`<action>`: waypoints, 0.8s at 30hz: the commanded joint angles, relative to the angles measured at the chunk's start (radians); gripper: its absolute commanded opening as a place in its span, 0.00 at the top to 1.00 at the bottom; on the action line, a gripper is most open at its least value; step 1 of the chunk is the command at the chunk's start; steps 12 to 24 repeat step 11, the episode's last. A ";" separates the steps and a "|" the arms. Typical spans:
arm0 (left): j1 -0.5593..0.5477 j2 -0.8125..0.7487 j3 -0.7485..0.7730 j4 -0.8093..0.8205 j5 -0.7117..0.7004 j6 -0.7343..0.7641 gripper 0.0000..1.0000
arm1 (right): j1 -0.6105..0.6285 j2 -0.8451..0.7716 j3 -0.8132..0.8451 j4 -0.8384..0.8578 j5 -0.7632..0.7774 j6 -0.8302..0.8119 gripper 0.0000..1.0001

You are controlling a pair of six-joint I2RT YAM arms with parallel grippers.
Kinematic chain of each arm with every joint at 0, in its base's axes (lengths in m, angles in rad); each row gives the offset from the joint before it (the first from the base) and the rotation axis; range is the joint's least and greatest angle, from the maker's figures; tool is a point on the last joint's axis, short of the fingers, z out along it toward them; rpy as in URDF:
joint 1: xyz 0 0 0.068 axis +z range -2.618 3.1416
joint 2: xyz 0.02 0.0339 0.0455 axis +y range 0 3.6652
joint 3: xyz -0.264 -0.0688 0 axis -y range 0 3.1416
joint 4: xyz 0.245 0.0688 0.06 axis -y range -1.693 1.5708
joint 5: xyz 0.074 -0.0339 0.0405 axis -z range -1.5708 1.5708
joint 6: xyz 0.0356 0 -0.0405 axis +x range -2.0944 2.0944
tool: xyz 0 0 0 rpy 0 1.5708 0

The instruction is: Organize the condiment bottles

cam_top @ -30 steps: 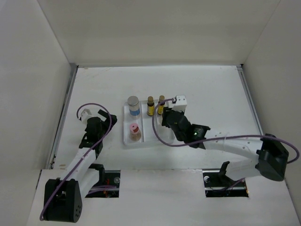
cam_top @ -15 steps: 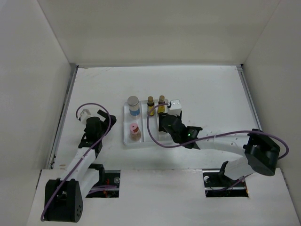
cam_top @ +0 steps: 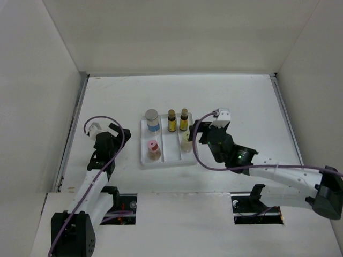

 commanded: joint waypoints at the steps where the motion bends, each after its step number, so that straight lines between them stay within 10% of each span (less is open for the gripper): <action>1: -0.002 -0.039 0.065 0.012 0.006 0.016 0.00 | -0.078 -0.103 -0.037 0.015 0.098 -0.031 0.00; 11: -0.045 -0.092 0.137 -0.030 -0.018 0.005 0.00 | -0.469 -0.327 -0.134 -0.062 0.092 -0.059 0.00; 24: -0.045 -0.092 0.137 -0.030 -0.018 0.005 0.00 | -0.469 -0.327 -0.134 -0.062 0.092 -0.059 0.00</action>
